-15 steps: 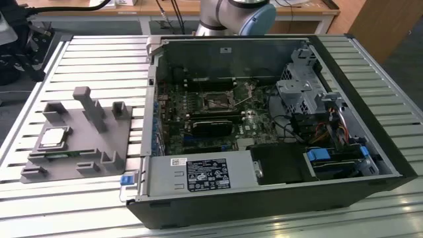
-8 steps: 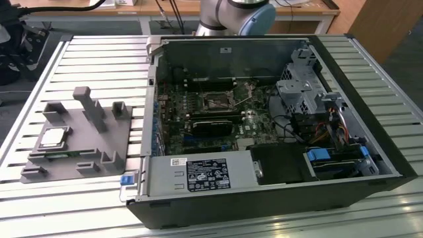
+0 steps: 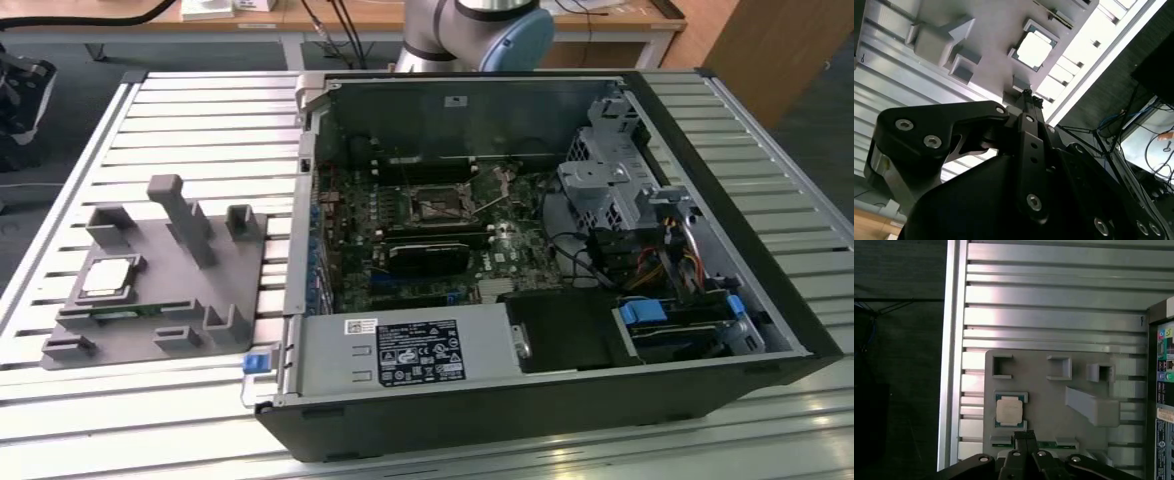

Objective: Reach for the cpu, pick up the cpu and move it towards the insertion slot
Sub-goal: 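Pick up the cpu and move it towards the insertion slot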

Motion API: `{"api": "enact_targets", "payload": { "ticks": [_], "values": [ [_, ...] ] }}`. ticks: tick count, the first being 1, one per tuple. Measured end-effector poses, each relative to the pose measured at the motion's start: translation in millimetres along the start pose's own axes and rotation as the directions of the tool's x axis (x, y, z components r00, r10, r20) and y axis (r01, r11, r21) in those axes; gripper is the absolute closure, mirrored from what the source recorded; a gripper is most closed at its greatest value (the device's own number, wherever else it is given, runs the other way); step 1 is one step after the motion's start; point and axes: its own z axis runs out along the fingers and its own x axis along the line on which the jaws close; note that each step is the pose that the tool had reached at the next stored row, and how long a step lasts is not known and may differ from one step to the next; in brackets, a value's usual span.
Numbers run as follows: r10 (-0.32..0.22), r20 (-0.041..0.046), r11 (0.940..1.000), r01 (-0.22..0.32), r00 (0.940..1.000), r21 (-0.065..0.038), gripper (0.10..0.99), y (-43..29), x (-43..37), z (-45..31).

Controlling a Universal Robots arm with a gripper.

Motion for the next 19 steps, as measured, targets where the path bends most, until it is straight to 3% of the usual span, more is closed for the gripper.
{"api": "enact_targets", "payload": {
  "ticks": [4,5,6,8,9,11,12,14,15,17,18,19],
  "values": [
    [0.0,0.0,1.0,0.0,1.0,0.0,0.973,-0.4,1.7,2.2],
    [0.0,0.0001,1.0,0.0,1.0,0.0,0.918,-0.4,1.8,3.3],
    [0.0,0.0001,1.0,0.0,1.0,0.0,0.918,-0.5,2.0,4.9],
    [0.0,-0.0001,1.0,0.0,1.0,0.0,0.792,-0.7,2.0,8.6],
    [0.0,-0.0002,1.0,0.0,1.0,0.0,0.792,-0.7,2.0,10.4],
    [0.0,-0.0001,1.0,0.0,1.0,0.0,0.678,-0.9,2.1,14.0],
    [-0.001,-0.0001,1.0,0.001,1.0,0.0,0.678,-0.9,2.3,15.8],
    [-0.001,-0.0002,1.0,0.001,1.0,0.0,0.561,-1.1,2.8,19.4],
    [-0.002,-0.0002,1.0,0.002,1.0,0.0,0.561,-1.4,3.1,21.4],
    [-0.003,-0.0003,1.0,0.003,1.0,0.0,0.443,-2.3,4.0,24.9],
    [-0.003,-0.0003,1.0,0.003,1.0,0.0,0.443,-2.8,4.6,26.7],
    [-0.004,-0.0004,1.0,0.004,1.0,0.0,0.384,-3.4,5.0,28.4]
  ]
}}
